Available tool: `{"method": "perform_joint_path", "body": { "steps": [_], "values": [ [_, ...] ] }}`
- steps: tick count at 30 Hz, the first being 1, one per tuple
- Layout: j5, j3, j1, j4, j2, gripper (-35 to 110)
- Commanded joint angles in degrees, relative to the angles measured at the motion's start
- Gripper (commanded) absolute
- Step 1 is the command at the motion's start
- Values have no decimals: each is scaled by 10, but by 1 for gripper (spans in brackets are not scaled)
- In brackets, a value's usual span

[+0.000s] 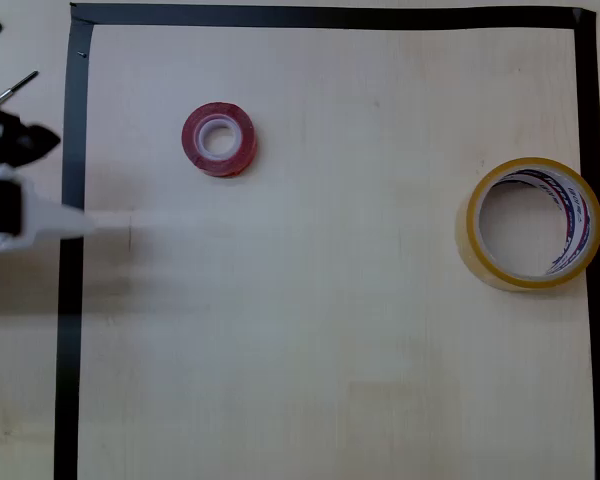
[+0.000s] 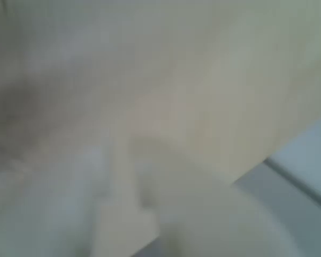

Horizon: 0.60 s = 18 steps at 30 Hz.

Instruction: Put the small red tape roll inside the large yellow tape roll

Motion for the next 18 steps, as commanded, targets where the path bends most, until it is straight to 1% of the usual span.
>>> {"method": "perform_joint_path", "body": {
  "steps": [1, 4, 8, 13, 18],
  "values": [
    [-21, -180, -78, -6, -211, 0],
    [-26, -233, -120, -23, -318, 0],
    [-30, -295, -150, -41, -451, 0],
    [-30, -293, -178, -112, -516, 0],
    [-30, -291, -180, -152, -569, 0]
  ]
}}
